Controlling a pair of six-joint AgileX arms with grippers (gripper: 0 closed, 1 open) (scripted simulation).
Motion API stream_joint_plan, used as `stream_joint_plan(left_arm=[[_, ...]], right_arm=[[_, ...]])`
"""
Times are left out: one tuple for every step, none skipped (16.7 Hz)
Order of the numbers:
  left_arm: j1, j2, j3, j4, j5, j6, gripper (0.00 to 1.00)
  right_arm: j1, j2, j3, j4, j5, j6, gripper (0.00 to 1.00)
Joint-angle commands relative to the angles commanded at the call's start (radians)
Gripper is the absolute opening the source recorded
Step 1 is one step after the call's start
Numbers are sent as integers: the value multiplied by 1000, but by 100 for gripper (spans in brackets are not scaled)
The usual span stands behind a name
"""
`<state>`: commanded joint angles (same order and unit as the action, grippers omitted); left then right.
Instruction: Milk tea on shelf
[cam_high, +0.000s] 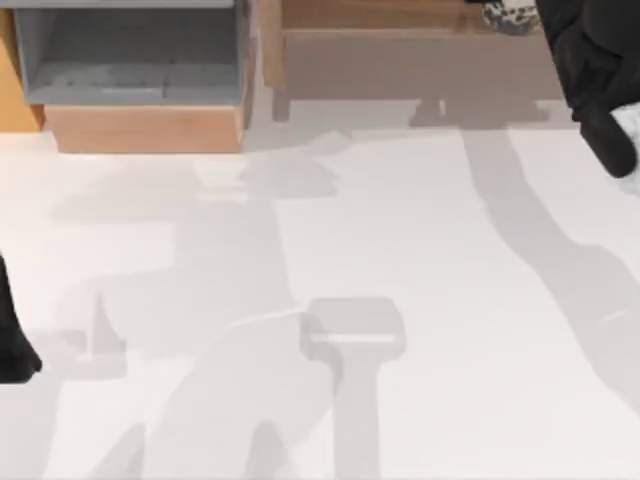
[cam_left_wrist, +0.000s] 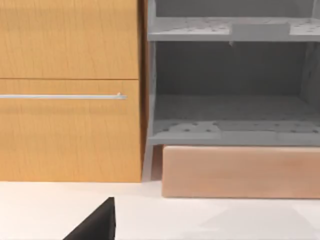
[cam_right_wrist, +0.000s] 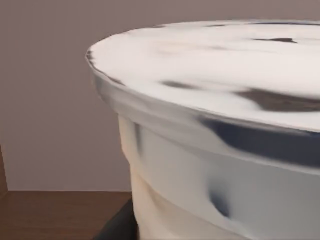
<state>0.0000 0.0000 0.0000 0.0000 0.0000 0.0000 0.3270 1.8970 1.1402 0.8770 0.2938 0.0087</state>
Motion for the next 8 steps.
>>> stream_joint_plan(left_arm=[[0,0,0,0,0,0,100],[0,0,0,0,0,0,100],[0,0,0,0,0,0,100],[0,0,0,0,0,0,100],[0,0,0,0,0,0,100],[0,0,0,0,0,0,100],[0,0,0,0,0,0,100],[0,0,0,0,0,0,100]], right_arm=[[-35,-14,3,-36,-26,0,0],[-69,-28,6,-70,-52,-1,0],[-102,-40,8,-103,-75,-1,0],[-132,-51,11,-133,-97,-2,0],[-159,-60,14,-161,-117,-2,0],[-184,-70,18,-186,-134,-2,0],[-206,-78,22,-209,-150,-2,0],[-224,-86,27,-227,-164,-2,0]])
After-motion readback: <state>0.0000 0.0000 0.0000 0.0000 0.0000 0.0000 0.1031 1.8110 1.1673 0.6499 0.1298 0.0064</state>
